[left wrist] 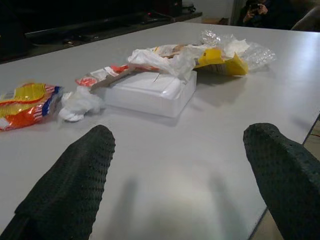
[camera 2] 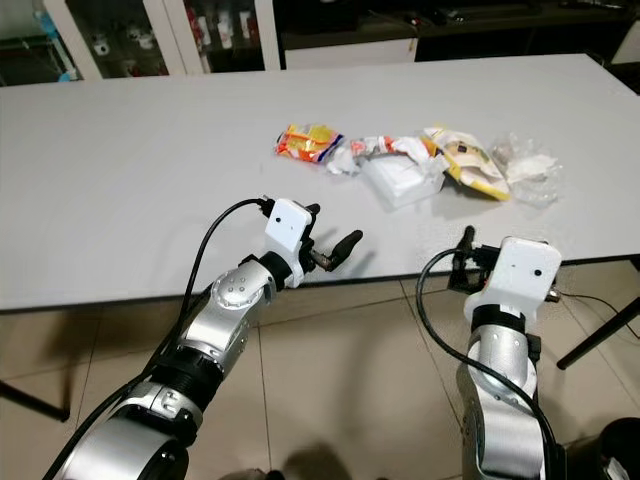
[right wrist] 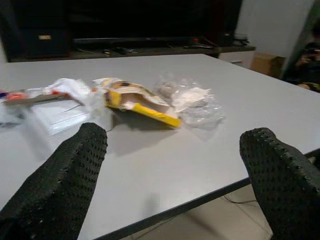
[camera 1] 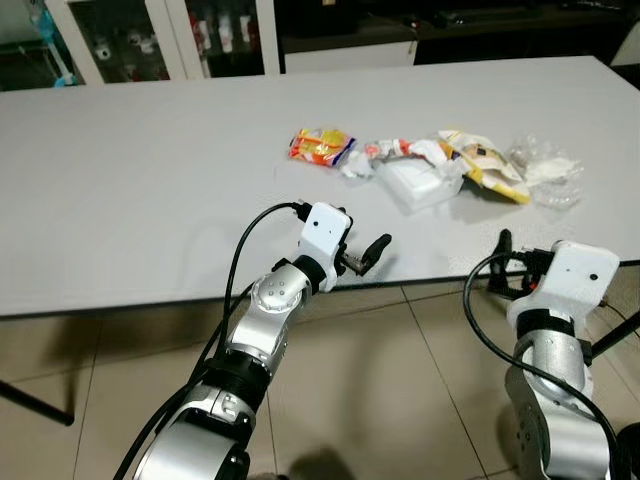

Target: Picking trash to rubbish bin

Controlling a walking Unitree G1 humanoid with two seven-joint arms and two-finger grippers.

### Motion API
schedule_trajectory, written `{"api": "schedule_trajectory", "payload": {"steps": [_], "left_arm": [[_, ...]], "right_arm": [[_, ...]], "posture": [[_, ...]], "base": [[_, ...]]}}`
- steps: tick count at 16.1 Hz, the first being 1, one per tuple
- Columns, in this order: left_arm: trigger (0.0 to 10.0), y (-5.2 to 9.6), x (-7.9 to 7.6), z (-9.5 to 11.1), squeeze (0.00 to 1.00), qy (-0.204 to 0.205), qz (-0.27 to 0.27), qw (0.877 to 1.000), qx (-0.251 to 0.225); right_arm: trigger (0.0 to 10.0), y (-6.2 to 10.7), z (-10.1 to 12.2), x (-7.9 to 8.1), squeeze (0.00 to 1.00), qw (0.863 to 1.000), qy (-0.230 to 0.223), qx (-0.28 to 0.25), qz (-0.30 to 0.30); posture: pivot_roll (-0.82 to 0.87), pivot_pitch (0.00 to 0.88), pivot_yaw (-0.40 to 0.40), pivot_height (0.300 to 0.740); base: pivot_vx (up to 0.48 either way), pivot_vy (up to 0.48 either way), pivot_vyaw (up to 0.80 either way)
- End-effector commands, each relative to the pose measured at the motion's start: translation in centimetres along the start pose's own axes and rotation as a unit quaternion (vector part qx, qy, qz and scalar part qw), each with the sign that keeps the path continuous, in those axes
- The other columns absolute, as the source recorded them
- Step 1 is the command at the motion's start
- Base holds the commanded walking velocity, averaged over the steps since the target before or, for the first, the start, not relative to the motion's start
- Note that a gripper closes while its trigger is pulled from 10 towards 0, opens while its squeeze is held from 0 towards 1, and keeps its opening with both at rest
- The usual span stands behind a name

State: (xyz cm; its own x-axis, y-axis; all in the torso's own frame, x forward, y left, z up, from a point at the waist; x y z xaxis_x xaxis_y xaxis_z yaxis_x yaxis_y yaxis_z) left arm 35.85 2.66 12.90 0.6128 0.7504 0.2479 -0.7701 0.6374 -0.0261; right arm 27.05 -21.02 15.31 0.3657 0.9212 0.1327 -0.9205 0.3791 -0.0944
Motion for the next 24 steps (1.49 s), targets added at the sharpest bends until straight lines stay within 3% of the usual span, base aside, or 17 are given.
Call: {"api": "schedule_trajectory", "payload": {"steps": [1, 12, 18, 19, 20, 22, 24], "left_arm": [[10.0, -0.1, 0.2, 0.4, 0.0, -0.003, -0.003, 1.0, -0.005], [10.0, -0.1, 0.3, 0.3, 0.0, -0.013, 0.0, 1.0, -0.001], [10.0, 0.1, 0.3, 0.1, 0.0, -0.012, 0.005, 1.0, 0.002], [10.0, 0.1, 0.3, 0.1, 0.0, -0.012, 0.005, 1.0, 0.003], [10.0, 0.2, 0.4, 0.1, 0.0, -0.013, 0.005, 1.0, 0.004], [10.0, 0.2, 0.4, 0.0, 0.0, -0.015, 0.005, 1.0, 0.004], [10.0, 0.3, 1.1, 0.6, 0.0, -0.02, 0.024, 0.999, -0.013]], "right_arm": [[10.0, -0.1, 0.4, -0.2, 0.0, 1.0, -0.01, 0.0, -0.012], [10.0, -0.5, 0.9, 0.4, 0.0, 1.0, -0.025, -0.005, -0.01], [10.0, -0.5, 0.6, -0.1, 0.0, 0.999, -0.022, 0.001, -0.036], [10.0, -0.5, 0.6, -0.4, 0.0, 0.998, -0.046, 0.005, -0.049], [10.0, -0.5, 0.4, -0.9, 0.0, 0.993, -0.098, 0.014, -0.066], [10.0, -0.7, 0.4, -1.3, 0.0, 0.989, -0.129, 0.015, -0.074], [10.0, -0.7, 0.4, -1.5, 0.0, 0.989, -0.128, 0.014, -0.074]], "posture": [[0.06, 0.091, 0.05, 0.74], [0.07, 0.088, 0.048, 0.74], [0.07, 0.091, 0.05, 0.74], [0.08, 0.095, 0.051, 0.74], [0.08, 0.095, 0.051, 0.74], [0.08, 0.097, 0.053, 0.74], [0.08, 0.098, 0.056, 0.74]], "base": [[0.379, 0.0, 0.0], [0.396, 0.0, 0.0], [0.0, 0.0, 0.0], [0.0, 0.0, 0.0], [0.0, 0.0, 0.0], [0.0, 0.0, 0.0], [0.0, 0.0, 0.0]]}}
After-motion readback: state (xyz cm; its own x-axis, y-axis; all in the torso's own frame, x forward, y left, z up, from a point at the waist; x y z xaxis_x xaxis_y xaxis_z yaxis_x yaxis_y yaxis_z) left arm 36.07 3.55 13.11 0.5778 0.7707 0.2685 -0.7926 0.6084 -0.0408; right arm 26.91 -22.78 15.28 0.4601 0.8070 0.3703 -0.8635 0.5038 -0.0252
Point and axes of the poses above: a point about 5 cm out from each wrist's last joint towards the gripper, its own y axis pointing back from the gripper into the wrist, its own z axis along the axis of the wrist's last joint, x = y × z, the point moved 2 cm from there along -y, pointing out of the wrist towards the gripper, and after that the axes turned 9 degrees about -y, right-handed, at the moved point
